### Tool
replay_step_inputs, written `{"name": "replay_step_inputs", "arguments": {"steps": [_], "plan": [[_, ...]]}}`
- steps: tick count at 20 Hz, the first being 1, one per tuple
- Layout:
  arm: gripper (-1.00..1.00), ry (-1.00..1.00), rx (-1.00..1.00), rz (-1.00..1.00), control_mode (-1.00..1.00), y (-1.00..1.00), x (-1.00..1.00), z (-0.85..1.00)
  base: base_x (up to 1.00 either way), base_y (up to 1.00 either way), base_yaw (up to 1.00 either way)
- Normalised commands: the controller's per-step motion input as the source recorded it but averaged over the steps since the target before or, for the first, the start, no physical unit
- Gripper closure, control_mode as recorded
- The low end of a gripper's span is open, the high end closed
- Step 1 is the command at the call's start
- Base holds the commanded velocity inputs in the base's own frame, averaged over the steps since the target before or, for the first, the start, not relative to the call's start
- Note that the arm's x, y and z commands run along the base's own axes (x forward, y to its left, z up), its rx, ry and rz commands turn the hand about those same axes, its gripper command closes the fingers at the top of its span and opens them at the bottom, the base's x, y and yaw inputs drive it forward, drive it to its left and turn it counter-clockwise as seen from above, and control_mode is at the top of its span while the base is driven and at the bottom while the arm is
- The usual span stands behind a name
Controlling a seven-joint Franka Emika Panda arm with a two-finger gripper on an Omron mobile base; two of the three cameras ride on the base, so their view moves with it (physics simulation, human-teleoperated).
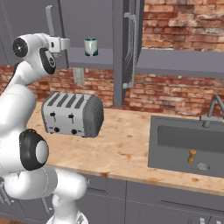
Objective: Open the cabinet directly in front. Then move the wine and the mug to the dining counter with the candle on it.
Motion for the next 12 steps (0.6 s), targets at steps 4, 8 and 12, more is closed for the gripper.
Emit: {"name": "replay_step_inputs", "arguments": {"steps": [4, 8, 12], "plan": [[1.0, -0.1, -0.01, 0.0, -1.0, 0.58, -0.63, 0.11, 0.0, 0.0, 0.0], [1.0, -0.09, -0.05, 0.0, -1.0, 0.93, -0.75, 0.16, 0.0, 0.0, 0.0], [1.0, -0.06, -0.06, 0.0, -1.0, 1.0, -0.72, 0.17, 0.0, 0.0, 0.0]]}}
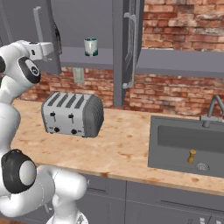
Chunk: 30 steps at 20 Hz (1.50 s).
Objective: Open the cabinet directly in front. Then move the wine and the mug to the dining counter with the candle on it.
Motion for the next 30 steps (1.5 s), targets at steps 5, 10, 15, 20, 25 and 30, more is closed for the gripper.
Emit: {"name": "replay_step_inputs", "arguments": {"steps": [5, 10, 15, 20, 25, 30], "plan": [[1.0, -0.02, -0.09, 0.0, -1.0, 1.0, -0.63, 0.13, 0.0, 0.0, 0.0], [1.0, 0.0, -0.11, -0.07, -1.0, 1.0, -0.62, 0.03, 0.0, 0.0, 0.0], [1.0, 0.0, -0.03, -0.18, -1.0, 1.0, -0.74, 0.0, 0.0, 0.0, 0.0], [1.0, -0.01, 0.0, -0.23, -1.0, 1.0, -0.77, 0.0, 0.0, 0.0, 0.0], [-1.0, 0.0, -0.02, -0.16, -1.0, 0.79, -0.34, 0.0, 0.0, 0.0, 0.0], [-1.0, 0.0, 0.0, 0.0, -1.0, 0.0, -0.27, -0.05, 0.0, 0.0, 0.0]]}}
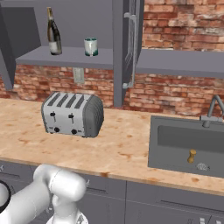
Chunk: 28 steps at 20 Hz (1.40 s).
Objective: Open the cabinet directly in front. Then move the wine and the mug to the dining counter with the candle on it.
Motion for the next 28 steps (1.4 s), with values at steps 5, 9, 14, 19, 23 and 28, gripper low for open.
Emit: {"name": "replay_step_inputs", "arguments": {"steps": [5, 9, 14, 19, 23, 28], "plan": [[-1.0, -0.06, 0.0, 0.0, -1.0, -0.25, -0.83, -0.08, 0.0, 0.0, 0.0], [-1.0, -0.04, 0.09, 0.09, -1.0, -0.69, -0.5, -0.03, 0.0, 0.0, 0.0], [-1.0, 0.0, 0.19, 0.33, -1.0, -1.0, 0.21, 0.0, 0.0, 0.0, 0.0], [-1.0, 0.0, 0.17, 0.37, -1.0, -0.96, 0.14, 0.0, 0.0, 0.0, 0.0], [-1.0, 0.0, 0.04, 0.28, -1.0, -0.51, 0.33, 0.0, 0.0, 0.0, 0.0], [-1.0, 0.0, 0.02, 0.19, -1.0, -0.12, 0.41, 0.01, 0.0, 0.0, 0.0]]}}
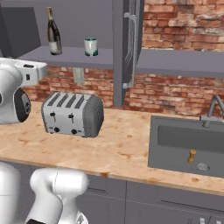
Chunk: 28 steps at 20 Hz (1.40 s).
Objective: Open the cabinet directly in front. Then move the wine and the mug to the dining counter with the candle on it.
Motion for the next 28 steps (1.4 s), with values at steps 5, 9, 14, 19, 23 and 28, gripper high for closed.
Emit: {"name": "replay_step_inputs", "arguments": {"steps": [5, 9, 14, 19, 23, 28], "plan": [[-1.0, 0.06, 0.01, 0.06, -1.0, 0.0, 0.67, 0.01, 0.0, 0.0, 0.0], [-1.0, 0.21, 0.04, 0.07, -1.0, 0.09, 0.84, 0.02, 0.0, 0.0, 0.0], [-1.0, 0.24, 0.01, 0.14, -1.0, 0.74, 0.66, 0.0, 0.0, 0.0, 0.0], [-1.0, 0.18, 0.0, 0.38, -1.0, 1.0, -0.08, 0.0, 0.0, 0.0, 0.0], [-1.0, 0.09, -0.04, 0.4, -1.0, 1.0, -0.16, -0.05, 0.0, 0.0, 0.0], [-1.0, 0.04, 0.0, 0.21, -1.0, 0.98, 0.25, -0.39, 0.0, 0.0, 0.0]]}}
